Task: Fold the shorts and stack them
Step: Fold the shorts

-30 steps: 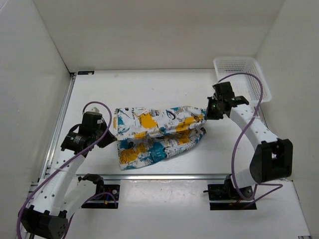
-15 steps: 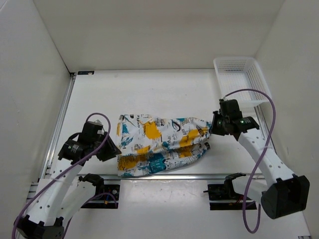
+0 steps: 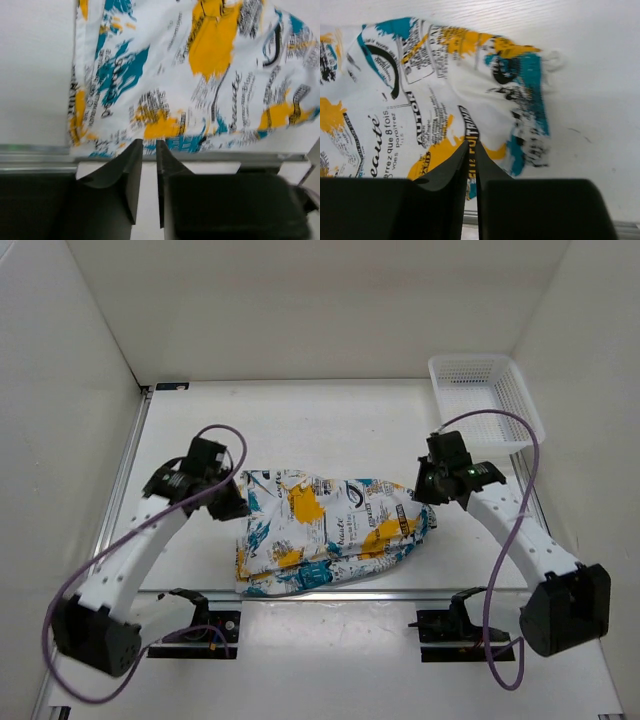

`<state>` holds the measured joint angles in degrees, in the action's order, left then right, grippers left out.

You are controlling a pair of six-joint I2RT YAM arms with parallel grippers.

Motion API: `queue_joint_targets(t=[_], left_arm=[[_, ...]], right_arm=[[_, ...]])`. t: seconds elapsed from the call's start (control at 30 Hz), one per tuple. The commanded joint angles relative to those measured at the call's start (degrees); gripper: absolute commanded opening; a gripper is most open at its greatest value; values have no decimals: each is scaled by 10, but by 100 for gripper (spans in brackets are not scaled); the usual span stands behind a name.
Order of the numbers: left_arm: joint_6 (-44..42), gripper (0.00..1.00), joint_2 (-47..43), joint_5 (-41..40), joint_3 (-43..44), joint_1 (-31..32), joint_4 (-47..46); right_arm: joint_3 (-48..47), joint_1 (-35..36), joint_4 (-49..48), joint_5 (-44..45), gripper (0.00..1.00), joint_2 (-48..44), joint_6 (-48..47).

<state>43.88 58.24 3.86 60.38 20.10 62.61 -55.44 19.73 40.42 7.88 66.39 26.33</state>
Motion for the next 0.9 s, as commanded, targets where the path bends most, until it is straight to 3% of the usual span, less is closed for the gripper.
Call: queue_joint_targets(t=[0.0, 0.07, 0.13, 0.5, 0.7, 0.87], left_arm=[[-13, 25, 95, -8, -4, 2, -94], [-7, 17, 167, -25, 1, 2, -115], [-2, 16, 227, -36, 13, 2, -127], [9, 16, 420, -37, 111, 2, -180], [-41, 16, 567, -17, 235, -9, -180], [-72, 13, 661, 8, 345, -47, -170]], right_arm=[[-18, 21, -43, -82, 13, 58, 0], [-9, 32, -63, -105, 10, 97, 6], [21, 52, -91, -105, 9, 112, 31], [77, 59, -199, -71, 9, 251, 57], [-32, 59, -210, -65, 6, 369, 44], [-133, 43, -193, -74, 6, 414, 39]])
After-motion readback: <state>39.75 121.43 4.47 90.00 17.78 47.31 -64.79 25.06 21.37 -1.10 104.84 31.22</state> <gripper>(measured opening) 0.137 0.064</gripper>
